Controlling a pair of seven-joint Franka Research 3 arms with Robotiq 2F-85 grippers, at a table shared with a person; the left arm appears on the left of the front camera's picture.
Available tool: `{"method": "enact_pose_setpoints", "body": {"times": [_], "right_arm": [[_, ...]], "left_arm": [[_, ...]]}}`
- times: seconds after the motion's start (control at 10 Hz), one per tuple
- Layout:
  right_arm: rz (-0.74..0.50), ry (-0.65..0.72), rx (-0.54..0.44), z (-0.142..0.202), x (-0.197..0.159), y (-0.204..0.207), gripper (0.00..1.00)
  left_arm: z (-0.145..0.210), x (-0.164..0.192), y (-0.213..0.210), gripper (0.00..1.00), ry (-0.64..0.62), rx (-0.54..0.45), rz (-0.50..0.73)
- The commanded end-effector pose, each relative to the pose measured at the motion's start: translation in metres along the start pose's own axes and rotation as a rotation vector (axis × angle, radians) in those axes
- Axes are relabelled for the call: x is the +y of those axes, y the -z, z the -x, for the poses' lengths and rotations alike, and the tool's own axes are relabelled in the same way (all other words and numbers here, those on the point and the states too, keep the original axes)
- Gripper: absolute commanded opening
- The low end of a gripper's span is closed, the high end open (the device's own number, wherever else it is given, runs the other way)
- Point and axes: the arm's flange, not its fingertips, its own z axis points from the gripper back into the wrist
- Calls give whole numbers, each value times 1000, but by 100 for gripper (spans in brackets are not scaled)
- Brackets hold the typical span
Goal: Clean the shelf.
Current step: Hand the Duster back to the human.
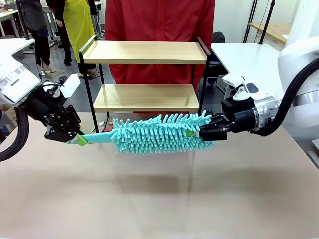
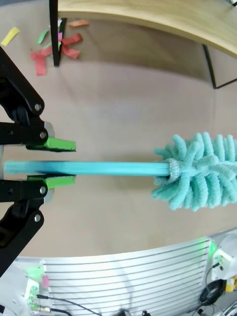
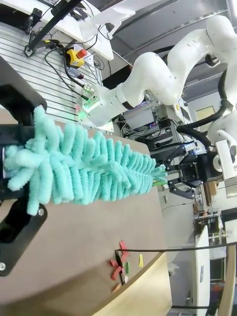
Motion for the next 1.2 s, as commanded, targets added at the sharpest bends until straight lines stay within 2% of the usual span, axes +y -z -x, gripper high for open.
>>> {"method": "enact_pose_setpoints", "body": {"times": [0.0, 0.1, 0.2, 0.4, 0.6, 0.8, 1.0, 1.1], "right_arm": [[0, 9, 1, -1, 0, 0, 0], [0, 9, 1, -1, 0, 0, 0], [0, 9, 1, -1, 0, 0, 0], [0, 9, 1, -1, 0, 0, 0], [0, 9, 1, -1, 0, 0, 0], [0, 9, 1, -1, 0, 0, 0], [0, 9, 1, -1, 0, 0, 0], [0, 9, 1, -1, 0, 0, 0]], "left_arm": [[1, 0, -10, 100, -38, -100, -9], [6, -2, -22, 76, -69, -145, -15], [11, -6, -36, 100, -63, -203, -35], [38, -10, -72, 100, -74, -329, -104], [83, -19, -112, 100, -21, -463, -152], [121, -27, -132, 100, -38, -525, -200], [138, -35, -139, 100, -41, -560, -192], [129, -38, -141, 100, -64, -498, -214]]}}
